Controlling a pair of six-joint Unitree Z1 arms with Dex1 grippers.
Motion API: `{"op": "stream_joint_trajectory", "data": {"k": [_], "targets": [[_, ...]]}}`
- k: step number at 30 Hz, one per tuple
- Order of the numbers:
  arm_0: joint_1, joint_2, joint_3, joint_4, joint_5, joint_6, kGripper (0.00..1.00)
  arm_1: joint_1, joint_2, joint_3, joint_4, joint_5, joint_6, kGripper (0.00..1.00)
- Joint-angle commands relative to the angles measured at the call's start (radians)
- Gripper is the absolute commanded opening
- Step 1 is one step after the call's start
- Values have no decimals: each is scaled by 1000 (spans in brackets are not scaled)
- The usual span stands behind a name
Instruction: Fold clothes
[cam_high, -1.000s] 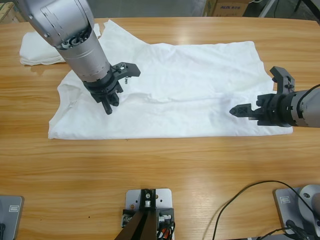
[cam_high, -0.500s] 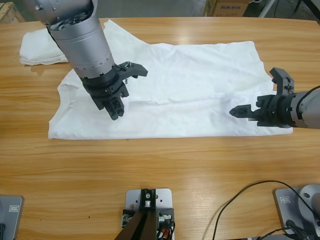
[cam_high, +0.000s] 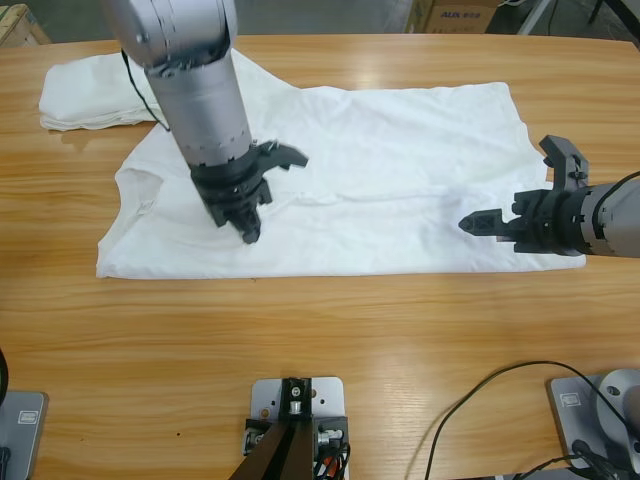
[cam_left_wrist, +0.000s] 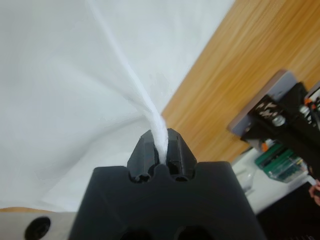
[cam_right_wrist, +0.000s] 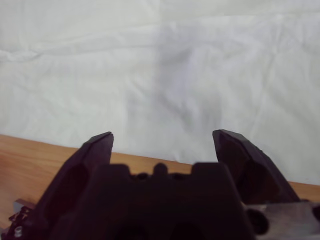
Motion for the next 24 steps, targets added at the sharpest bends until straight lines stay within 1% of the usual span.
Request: {"op": "stream_joint_trajectory", "data": {"k": [1,8,9,10,11,15,17,18,20,22,24], "targets": [[-13,76,-14,11,-65,-24,0,3,13,25,-13,1,13,821],[-14,84,16,14,-47,-16,0,3,11,27,-14,1,13,821],[-16,80,15,13,-32,-13,349,3,10,27,-14,2,13,821],[-22,72,3,11,-25,7,871,3,9,27,-14,2,13,821],[-24,62,-9,12,-4,21,989,3,11,27,-15,2,13,821],[-12,5,-22,8,49,-28,1000,3,14,30,-22,2,14,821],[12,-44,12,-29,43,-85,1000,3,12,31,-22,5,15,821],[28,-77,50,-59,37,-125,998,3,12,31,-22,5,14,821],[71,-162,198,-170,7,-238,979,3,12,31,-25,5,14,821],[103,-245,394,-300,5,-353,965,3,13,31,-25,6,15,821],[127,-342,602,-450,5,-559,963,3,15,33,-27,9,13,821]]}}
